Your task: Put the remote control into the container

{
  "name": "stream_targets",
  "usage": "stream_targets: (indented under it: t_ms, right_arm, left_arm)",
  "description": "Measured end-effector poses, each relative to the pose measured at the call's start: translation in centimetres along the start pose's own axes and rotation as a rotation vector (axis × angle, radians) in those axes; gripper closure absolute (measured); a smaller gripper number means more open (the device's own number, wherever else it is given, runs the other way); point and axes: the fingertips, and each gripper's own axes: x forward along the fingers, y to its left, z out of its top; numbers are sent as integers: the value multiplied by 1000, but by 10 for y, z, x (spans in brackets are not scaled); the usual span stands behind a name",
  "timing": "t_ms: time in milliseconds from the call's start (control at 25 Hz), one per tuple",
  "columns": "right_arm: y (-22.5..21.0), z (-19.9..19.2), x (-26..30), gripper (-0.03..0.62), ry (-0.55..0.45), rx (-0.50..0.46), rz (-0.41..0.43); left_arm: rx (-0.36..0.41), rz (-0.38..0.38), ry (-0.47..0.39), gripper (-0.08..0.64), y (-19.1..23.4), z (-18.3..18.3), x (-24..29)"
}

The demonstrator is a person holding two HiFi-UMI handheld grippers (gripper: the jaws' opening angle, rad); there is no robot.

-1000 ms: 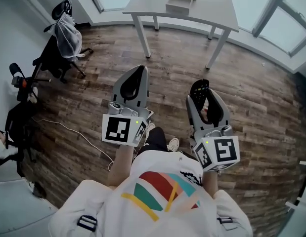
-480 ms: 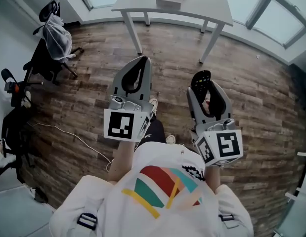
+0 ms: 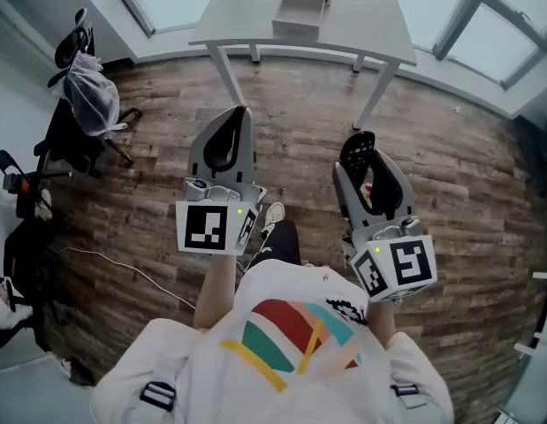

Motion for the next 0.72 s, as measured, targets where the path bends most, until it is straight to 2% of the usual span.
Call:
stream_targets:
  t_ms: [120, 280, 560, 720]
  right_arm:
    - [-2, -1, 39, 360, 37, -95, -31]
    - [-7, 12, 87, 360, 44, -40, -15]
    - [-20, 25, 164, 360, 55, -40, -45]
    - [-19, 27, 201, 360, 48, -56, -41]
  left_arm:
    - [-2, 29, 7, 554, 37, -13, 24]
    - [-45, 54, 36, 554, 84, -29, 63]
    - [-63, 58, 28, 554, 145, -41, 114]
    - [-112, 38, 102, 554, 169, -76, 143]
